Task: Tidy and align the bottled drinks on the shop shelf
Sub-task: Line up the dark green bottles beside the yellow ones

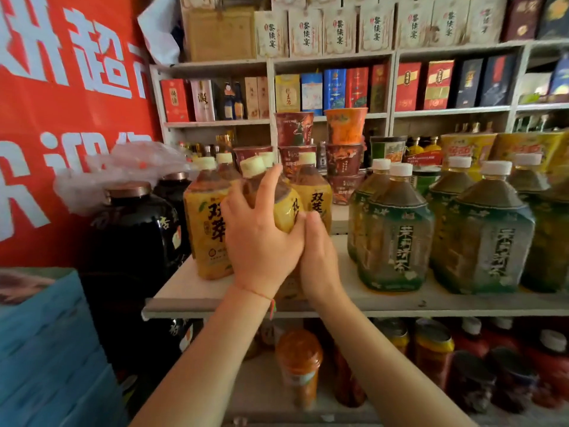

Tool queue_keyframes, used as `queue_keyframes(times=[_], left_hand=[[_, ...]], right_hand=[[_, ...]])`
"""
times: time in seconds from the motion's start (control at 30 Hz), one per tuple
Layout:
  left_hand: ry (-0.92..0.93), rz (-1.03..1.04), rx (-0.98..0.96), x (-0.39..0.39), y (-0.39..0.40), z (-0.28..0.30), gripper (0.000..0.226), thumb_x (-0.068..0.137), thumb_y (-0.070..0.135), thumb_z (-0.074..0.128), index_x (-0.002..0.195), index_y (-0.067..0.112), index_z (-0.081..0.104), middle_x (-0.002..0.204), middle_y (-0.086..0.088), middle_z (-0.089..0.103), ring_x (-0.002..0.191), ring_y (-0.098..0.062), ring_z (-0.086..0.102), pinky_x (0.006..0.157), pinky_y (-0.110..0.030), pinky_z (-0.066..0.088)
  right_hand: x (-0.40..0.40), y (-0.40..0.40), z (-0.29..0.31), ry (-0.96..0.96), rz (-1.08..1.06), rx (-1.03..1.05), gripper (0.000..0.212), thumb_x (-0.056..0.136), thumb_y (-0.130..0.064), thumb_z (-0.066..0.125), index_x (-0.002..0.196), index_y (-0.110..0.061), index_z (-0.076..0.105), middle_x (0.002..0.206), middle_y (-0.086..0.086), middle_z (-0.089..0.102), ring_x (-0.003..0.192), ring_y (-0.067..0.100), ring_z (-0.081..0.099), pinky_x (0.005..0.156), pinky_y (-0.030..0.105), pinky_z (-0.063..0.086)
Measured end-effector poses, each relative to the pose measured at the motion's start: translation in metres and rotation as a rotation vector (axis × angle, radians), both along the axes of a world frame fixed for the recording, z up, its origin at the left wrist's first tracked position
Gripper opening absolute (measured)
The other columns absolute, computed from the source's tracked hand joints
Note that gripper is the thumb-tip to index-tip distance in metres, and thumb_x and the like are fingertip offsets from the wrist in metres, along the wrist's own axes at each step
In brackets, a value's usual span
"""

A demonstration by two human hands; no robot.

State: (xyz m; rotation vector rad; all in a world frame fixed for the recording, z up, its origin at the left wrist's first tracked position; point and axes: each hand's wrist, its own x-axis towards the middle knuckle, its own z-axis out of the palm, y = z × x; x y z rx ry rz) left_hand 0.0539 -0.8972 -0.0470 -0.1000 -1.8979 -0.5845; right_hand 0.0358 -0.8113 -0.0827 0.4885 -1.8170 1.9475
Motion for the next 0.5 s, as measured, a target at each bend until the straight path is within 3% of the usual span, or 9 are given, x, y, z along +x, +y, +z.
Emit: queue_keyframes(times=[0.13, 0.27, 0.33, 0.4, 0.43, 0.5], left_hand=[[0.077, 0.002, 0.010, 0.005, -0.015, -0.005, 0.057, 0.083, 0.043, 0.068, 0.136, 0.024, 0.060, 0.135, -0.021, 0.051, 0.126, -0.039, 0.048, 0.098, -0.036, 0.042], [0.150, 0.044, 0.004, 0.012, -0.026, -0.005, 0.053, 0.082, 0.035, 0.074, 0.131, 0.019, 0.065, 0.133, -0.024, 0.053, 0.124, -0.040, 0.049, 0.098, -0.040, 0.042], [0.163, 0.074, -0.028, 0.014, -0.031, -0.004, 0.051, 0.082, 0.035, 0.073, 0.131, 0.020, 0.065, 0.134, -0.024, 0.052, 0.125, -0.042, 0.047, 0.097, -0.048, 0.046], [0.153, 0.132, -0.086, 0.016, -0.037, -0.006, 0.049, 0.084, 0.036, 0.068, 0.131, 0.023, 0.064, 0.137, -0.023, 0.051, 0.126, -0.043, 0.046, 0.095, -0.052, 0.049], [0.136, 0.165, -0.116, 0.014, -0.040, -0.007, 0.049, 0.085, 0.037, 0.066, 0.132, 0.024, 0.063, 0.138, -0.022, 0.050, 0.126, -0.043, 0.046, 0.095, -0.053, 0.049], [0.079, 0.219, -0.141, 0.007, -0.051, -0.008, 0.048, 0.085, 0.037, 0.065, 0.132, 0.026, 0.062, 0.140, -0.022, 0.049, 0.128, -0.044, 0.045, 0.095, -0.055, 0.049]], right_hand=[[0.002, -0.014, 0.006, -0.057, -0.055, -0.013, 0.063, 0.104, -0.058, 0.023, 0.093, -0.020, 0.071, 0.093, -0.004, 0.074, 0.091, 0.014, 0.067, 0.085, 0.038, 0.053], [0.013, -0.025, 0.015, -0.081, -0.031, -0.021, 0.059, 0.109, -0.044, 0.025, 0.088, -0.010, 0.068, 0.087, -0.001, 0.072, 0.083, 0.017, 0.065, 0.083, 0.043, 0.052], [0.016, -0.030, 0.018, -0.082, 0.015, -0.033, 0.056, 0.110, -0.037, 0.026, 0.085, -0.010, 0.068, 0.078, -0.010, 0.071, 0.076, 0.005, 0.064, 0.077, 0.031, 0.053], [0.018, -0.034, 0.020, -0.128, 0.072, -0.043, 0.048, 0.110, -0.030, 0.031, 0.078, -0.020, 0.065, 0.065, -0.017, 0.067, 0.065, -0.003, 0.061, 0.064, 0.019, 0.050], [0.017, -0.036, 0.020, -0.144, 0.068, -0.026, 0.044, 0.109, -0.028, 0.035, 0.077, -0.021, 0.064, 0.065, -0.015, 0.066, 0.063, 0.000, 0.059, 0.062, 0.021, 0.048], [0.011, -0.038, 0.020, -0.119, -0.021, 0.070, 0.033, 0.105, -0.023, 0.043, 0.087, -0.018, 0.070, 0.082, -0.008, 0.068, 0.074, 0.004, 0.060, 0.070, 0.027, 0.048]])
